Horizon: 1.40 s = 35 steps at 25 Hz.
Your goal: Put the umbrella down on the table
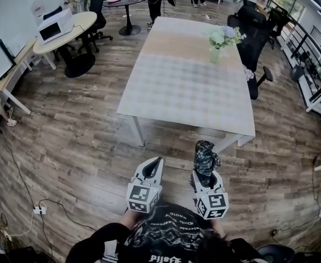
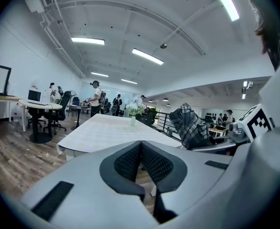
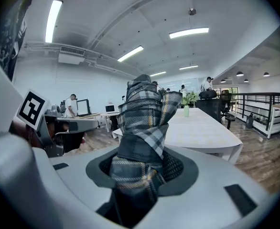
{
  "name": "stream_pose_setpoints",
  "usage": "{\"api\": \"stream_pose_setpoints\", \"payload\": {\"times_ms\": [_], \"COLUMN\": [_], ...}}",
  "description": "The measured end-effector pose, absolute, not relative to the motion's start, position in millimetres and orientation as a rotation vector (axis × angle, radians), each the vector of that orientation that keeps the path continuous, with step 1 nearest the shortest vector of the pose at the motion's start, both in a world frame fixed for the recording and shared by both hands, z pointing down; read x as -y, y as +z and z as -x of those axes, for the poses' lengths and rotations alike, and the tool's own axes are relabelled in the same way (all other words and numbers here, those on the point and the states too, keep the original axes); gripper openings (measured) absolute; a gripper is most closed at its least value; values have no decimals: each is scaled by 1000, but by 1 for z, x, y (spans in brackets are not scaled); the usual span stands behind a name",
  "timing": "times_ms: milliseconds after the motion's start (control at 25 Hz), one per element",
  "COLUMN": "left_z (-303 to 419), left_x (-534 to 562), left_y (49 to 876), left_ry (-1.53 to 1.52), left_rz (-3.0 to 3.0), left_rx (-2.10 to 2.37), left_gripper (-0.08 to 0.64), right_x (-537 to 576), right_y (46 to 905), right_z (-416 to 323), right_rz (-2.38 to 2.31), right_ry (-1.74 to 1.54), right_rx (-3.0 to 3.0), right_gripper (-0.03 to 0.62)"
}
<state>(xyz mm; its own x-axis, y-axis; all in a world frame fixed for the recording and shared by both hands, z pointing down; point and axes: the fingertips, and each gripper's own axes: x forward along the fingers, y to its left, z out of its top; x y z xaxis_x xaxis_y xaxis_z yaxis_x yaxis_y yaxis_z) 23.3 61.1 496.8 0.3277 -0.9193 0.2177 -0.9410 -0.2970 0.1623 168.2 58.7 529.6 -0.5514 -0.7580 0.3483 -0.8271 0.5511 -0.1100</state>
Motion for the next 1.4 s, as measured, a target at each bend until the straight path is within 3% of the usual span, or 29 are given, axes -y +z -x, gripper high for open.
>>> {"api": "stream_pose_setpoints", "payload": {"times_ms": [840,1400], "left_z": [117,130], "left_x": [173,217], "left_y": [487,499], "left_ry": [148,207], "left_rz": [-2469,-2450], "left_rx": [1534,1574], "left_gripper": [20,20], "right_x": [148,200], "right_y": [527,541], "right_z": [-32,-28], "right_rz": [-1512,-1489], "right_ry": [460,483], "right_rx": [2429,2400], "right_gripper": [190,190]}}
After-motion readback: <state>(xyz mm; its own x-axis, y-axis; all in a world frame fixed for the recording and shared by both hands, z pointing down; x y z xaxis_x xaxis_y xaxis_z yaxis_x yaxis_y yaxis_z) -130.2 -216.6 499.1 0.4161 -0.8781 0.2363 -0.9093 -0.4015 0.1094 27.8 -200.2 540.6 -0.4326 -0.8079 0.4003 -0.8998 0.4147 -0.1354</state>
